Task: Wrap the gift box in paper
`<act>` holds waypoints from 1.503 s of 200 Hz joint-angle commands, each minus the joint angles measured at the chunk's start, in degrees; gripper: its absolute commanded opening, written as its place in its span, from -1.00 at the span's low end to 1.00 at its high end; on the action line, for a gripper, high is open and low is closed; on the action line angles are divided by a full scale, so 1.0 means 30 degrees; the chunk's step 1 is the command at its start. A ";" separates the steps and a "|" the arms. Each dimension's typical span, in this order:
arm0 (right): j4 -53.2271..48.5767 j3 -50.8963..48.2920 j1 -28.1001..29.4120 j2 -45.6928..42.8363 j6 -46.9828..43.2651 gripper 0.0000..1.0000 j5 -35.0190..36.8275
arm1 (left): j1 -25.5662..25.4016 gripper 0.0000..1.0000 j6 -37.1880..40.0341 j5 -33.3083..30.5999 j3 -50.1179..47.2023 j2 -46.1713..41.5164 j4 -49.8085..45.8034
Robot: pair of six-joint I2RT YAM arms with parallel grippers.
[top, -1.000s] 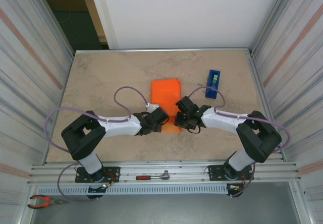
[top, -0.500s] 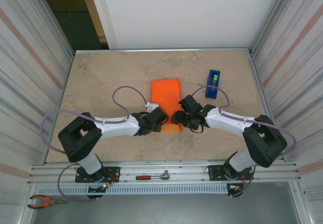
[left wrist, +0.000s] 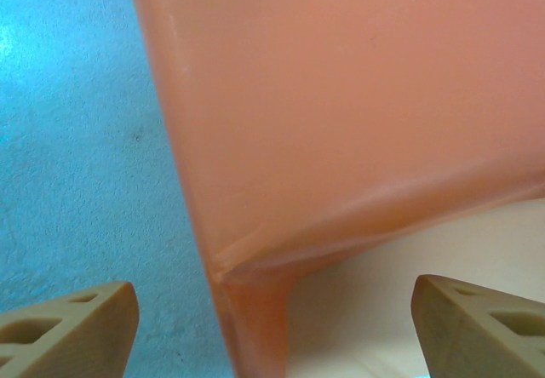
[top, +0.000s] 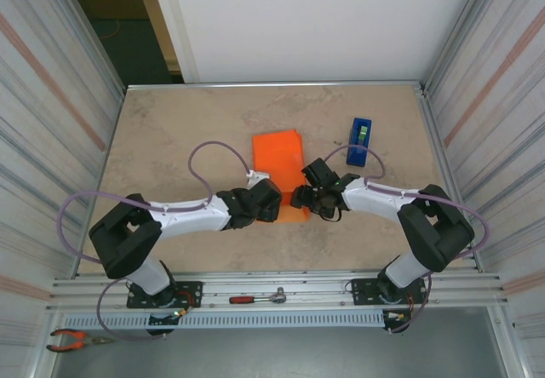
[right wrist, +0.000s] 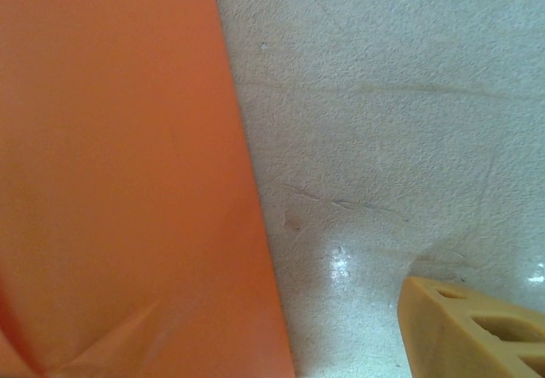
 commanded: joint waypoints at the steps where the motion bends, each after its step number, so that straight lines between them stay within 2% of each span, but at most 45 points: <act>1: -0.0030 0.0453 0.0287 0.0073 0.0232 0.54 0.0458 | 0.0048 0.72 0.0644 -0.1117 0.0542 0.0635 0.0232; 11: -0.0236 0.0451 0.0461 -0.0081 0.0391 0.57 0.0786 | 0.0019 0.73 0.0578 -0.1474 0.0572 0.0901 0.0275; 23: -0.0646 0.0481 0.0712 -0.0252 0.0595 0.72 0.1196 | -0.0005 0.79 0.0402 -0.1816 0.0534 0.1164 0.0394; 37: -0.1358 0.0672 0.1074 -0.0487 0.0787 1.00 0.1892 | -0.0047 0.93 0.0235 -0.2157 0.0359 0.1304 0.0476; 65: -0.2425 0.0760 0.1652 -0.1286 0.1060 0.98 0.3450 | -0.0037 0.97 0.0481 -0.1823 -0.0212 0.1243 0.1286; 87: -0.2003 0.0240 0.1787 -0.2267 0.1402 0.98 0.4169 | -0.0038 0.97 0.0103 -0.1809 -0.0422 0.1284 0.1334; 143: -0.0445 -0.1029 0.1858 -0.3625 0.1242 0.98 0.3644 | -0.0036 0.98 -0.0397 -0.1581 -0.0742 0.1120 0.1444; 193: -0.0291 -0.0943 0.1727 -0.2610 0.0894 1.00 0.2661 | -0.0041 0.97 -0.0794 -0.1531 -0.0919 0.1217 0.1729; 259: 0.0926 -0.0192 0.1117 -0.0093 0.0776 0.76 0.1637 | -0.0036 0.91 -0.1686 -0.1750 -0.1229 0.1593 0.1884; 300: 0.1762 0.0367 0.0656 0.1346 0.0234 0.38 0.0358 | -0.0080 0.85 -0.1997 -0.1782 -0.1096 0.1797 0.1868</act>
